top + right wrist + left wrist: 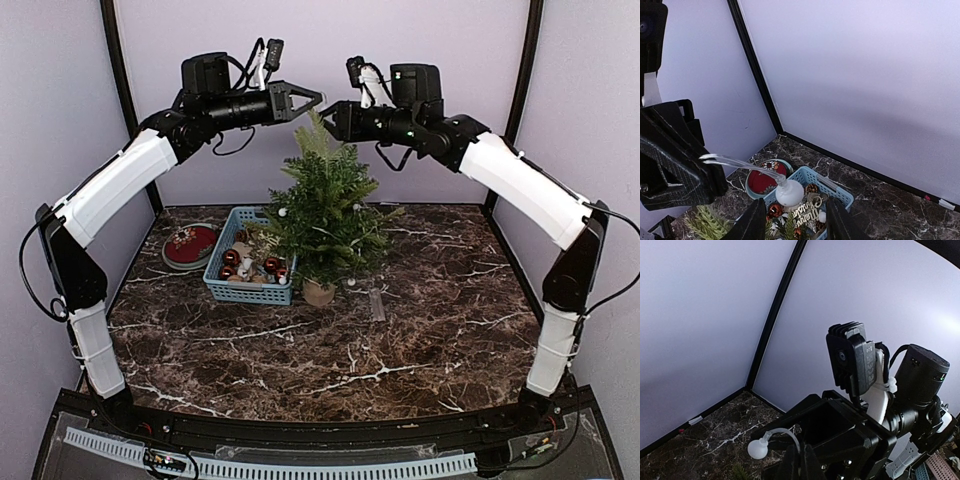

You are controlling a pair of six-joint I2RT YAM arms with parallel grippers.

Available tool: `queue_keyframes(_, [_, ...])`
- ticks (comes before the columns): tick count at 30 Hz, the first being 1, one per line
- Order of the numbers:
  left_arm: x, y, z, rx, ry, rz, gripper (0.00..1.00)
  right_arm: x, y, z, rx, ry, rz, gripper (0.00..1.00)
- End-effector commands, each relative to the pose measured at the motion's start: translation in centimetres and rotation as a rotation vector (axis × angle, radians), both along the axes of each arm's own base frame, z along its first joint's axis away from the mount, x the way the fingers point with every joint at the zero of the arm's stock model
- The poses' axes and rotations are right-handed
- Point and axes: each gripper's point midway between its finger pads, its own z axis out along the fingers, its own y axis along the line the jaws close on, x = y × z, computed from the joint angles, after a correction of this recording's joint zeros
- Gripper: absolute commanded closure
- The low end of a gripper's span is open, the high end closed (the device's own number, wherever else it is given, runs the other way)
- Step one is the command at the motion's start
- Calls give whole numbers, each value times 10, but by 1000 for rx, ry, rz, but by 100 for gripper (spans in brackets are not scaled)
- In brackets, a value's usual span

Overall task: Decorate the small christmas tree
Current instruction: Wrap the light string in the gap of the branches.

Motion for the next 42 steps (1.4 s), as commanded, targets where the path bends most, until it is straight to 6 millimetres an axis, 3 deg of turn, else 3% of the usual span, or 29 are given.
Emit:
queue_keyframes(1, [-14, 15, 30, -33, -67, 3, 100, 7, 3, 20, 79, -38, 24, 57])
queue_keyframes(19, [-3, 18, 20, -23, -41, 19, 100, 8, 19, 30, 127, -94, 122, 64])
queue_keyframes(27, [3, 23, 17, -20, -19, 41, 100, 3, 18, 38, 129, -121, 137, 95])
queue_keyframes(29, [4, 25, 18, -23, -16, 43, 89, 1, 16, 40, 121, -127, 133, 99])
queue_keyframes(32, [2, 27, 23, -29, -24, 44, 57, -1, 12, 43, 106, -135, 122, 100])
queue_keyframes(34, [1, 29, 26, -31, -32, 50, 44, -1, 9, 43, 92, -139, 114, 100])
queue_keyframes(38, [1, 32, 32, -36, -41, 63, 32, -1, 4, 42, 63, -147, 94, 100])
queue_keyframes(42, [5, 36, 36, -17, -53, 100, 28, 0, 0, 43, 37, -157, 72, 100])
